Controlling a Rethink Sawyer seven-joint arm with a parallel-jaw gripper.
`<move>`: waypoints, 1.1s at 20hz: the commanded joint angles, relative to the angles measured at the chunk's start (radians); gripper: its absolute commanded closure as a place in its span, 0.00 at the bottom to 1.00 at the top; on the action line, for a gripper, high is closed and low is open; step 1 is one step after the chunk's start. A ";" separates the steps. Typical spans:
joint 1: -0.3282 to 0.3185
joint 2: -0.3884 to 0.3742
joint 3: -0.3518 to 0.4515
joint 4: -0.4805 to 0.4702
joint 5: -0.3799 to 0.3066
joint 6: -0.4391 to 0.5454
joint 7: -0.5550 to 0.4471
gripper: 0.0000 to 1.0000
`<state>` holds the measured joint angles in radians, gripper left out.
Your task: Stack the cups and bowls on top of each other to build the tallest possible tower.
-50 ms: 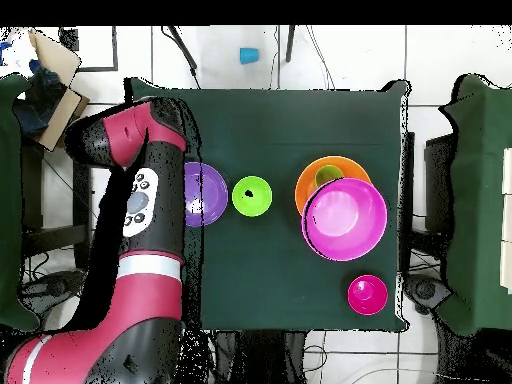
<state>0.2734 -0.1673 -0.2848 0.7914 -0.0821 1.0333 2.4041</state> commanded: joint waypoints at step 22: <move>0.042 0.100 -0.016 -0.024 0.111 -0.020 0.258 0.00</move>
<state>0.3010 -0.0914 -0.3435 0.7684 0.0052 1.0332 2.4158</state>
